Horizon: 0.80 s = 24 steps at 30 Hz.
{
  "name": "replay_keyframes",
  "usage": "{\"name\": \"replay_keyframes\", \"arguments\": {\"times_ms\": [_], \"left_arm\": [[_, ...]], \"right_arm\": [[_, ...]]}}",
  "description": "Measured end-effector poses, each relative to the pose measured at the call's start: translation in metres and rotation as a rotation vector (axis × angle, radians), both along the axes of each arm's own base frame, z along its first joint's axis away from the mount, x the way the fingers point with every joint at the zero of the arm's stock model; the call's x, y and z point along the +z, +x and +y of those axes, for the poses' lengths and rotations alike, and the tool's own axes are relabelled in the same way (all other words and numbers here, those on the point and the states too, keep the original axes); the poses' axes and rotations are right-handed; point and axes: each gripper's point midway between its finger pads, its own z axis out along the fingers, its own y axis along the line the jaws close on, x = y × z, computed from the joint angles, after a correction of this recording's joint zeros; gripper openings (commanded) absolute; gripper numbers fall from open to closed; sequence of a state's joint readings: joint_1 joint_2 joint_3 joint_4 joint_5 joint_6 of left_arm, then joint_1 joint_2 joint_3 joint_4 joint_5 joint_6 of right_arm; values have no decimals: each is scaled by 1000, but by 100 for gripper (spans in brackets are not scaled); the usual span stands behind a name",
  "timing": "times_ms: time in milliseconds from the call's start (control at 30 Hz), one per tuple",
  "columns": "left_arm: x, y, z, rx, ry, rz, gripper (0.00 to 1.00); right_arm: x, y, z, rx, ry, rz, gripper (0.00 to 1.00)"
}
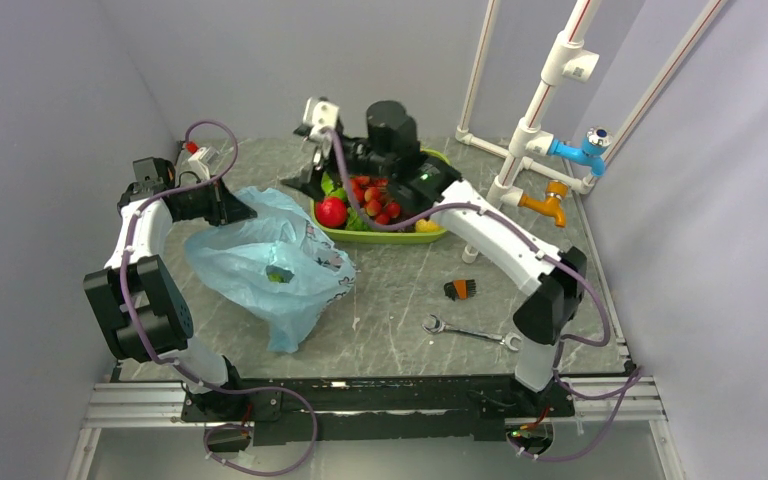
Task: Place the fake fruits into the plastic bag and tie a complex knot
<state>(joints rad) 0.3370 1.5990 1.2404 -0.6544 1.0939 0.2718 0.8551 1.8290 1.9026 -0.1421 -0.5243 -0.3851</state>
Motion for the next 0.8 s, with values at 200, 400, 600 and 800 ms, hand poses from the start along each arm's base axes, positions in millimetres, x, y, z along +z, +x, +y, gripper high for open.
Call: {"name": "replay_keyframes", "arguments": {"times_ms": [200,400,600,800], "left_arm": [[1,1,0,1,1,-2,0],[1,1,1,2,4,-4,0],[4,4,3,6,15,-13,0],[9,8,5,10,26,-29,0]], "right_arm": [[-5,66,-42,-231,1,53,95],[-93,172,-100,-620,-141,209,92],[-177,226,-187,-869,-318,300,91],[-216,239,-225,-917,-412,326,97]]}}
